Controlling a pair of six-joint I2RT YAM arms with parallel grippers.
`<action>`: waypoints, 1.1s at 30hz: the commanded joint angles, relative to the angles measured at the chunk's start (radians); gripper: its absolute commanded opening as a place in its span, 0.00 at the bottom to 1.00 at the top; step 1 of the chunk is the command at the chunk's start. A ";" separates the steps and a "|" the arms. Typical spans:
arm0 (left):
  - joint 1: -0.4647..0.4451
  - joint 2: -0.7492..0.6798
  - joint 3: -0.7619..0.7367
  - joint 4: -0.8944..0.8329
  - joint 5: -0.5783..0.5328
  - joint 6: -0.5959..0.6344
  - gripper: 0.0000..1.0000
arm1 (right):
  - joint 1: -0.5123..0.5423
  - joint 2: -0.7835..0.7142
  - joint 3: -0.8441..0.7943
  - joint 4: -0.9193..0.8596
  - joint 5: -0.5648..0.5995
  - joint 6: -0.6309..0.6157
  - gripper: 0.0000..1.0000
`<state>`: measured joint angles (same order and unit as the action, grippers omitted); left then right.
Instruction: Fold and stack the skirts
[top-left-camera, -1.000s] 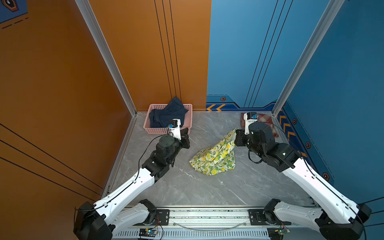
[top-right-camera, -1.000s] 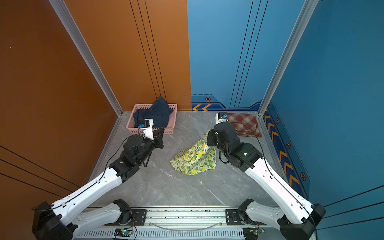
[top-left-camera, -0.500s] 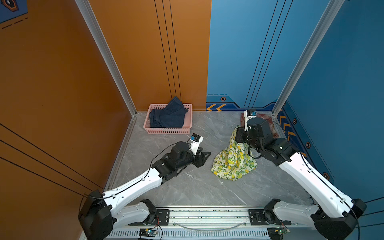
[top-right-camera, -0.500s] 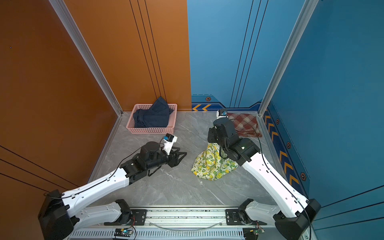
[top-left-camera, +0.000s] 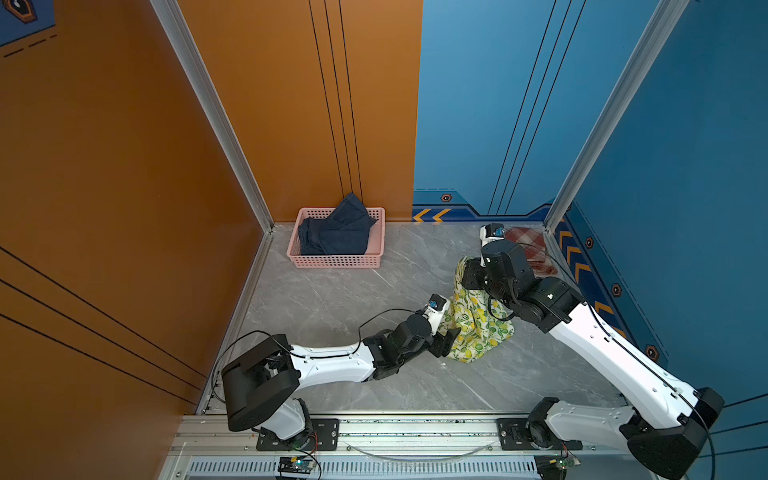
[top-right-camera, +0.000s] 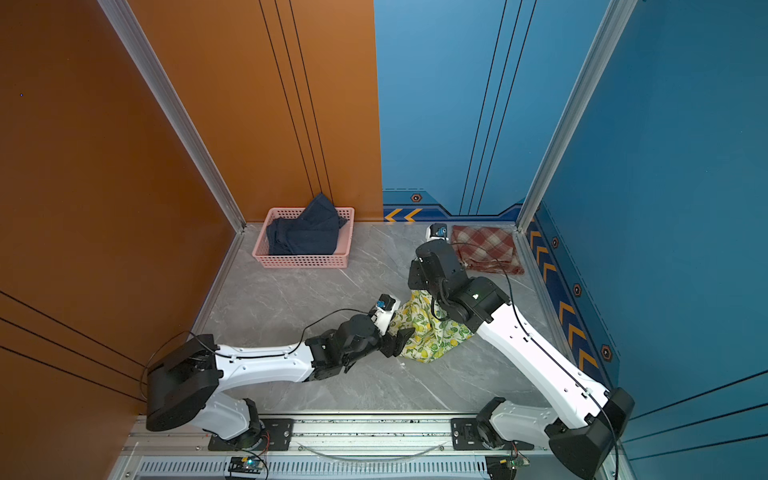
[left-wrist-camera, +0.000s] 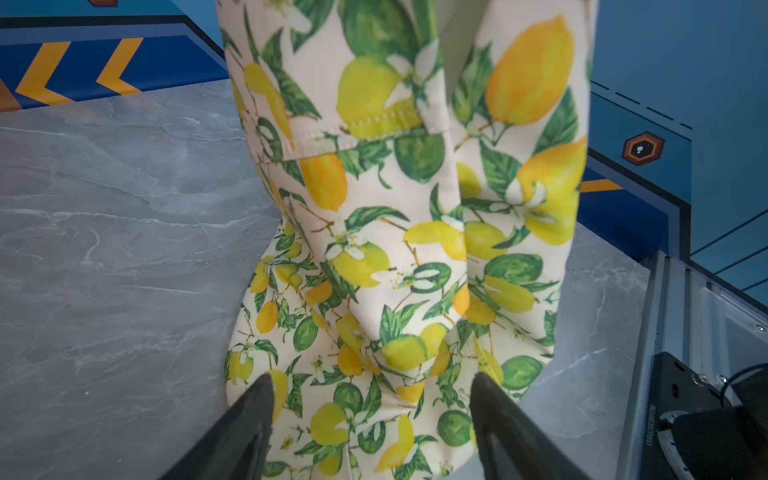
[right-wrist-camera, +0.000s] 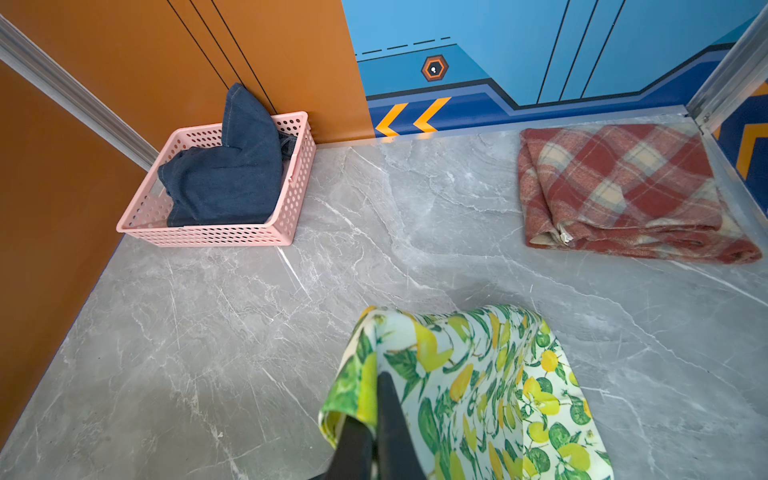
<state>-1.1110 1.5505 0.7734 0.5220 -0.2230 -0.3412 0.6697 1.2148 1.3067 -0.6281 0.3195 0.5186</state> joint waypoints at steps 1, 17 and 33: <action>-0.027 0.050 0.037 0.150 -0.101 -0.074 0.78 | 0.008 -0.021 -0.011 0.037 0.038 0.034 0.00; -0.001 0.370 0.312 0.231 -0.269 -0.237 0.64 | 0.068 -0.067 -0.019 0.074 0.136 0.074 0.00; 0.147 -0.028 0.042 0.087 -0.185 -0.166 0.16 | -0.013 -0.133 -0.050 0.021 0.120 -0.023 0.00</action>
<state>-0.9886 1.5726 0.8471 0.6861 -0.4549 -0.5236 0.6693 1.1023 1.2636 -0.5934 0.4393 0.5377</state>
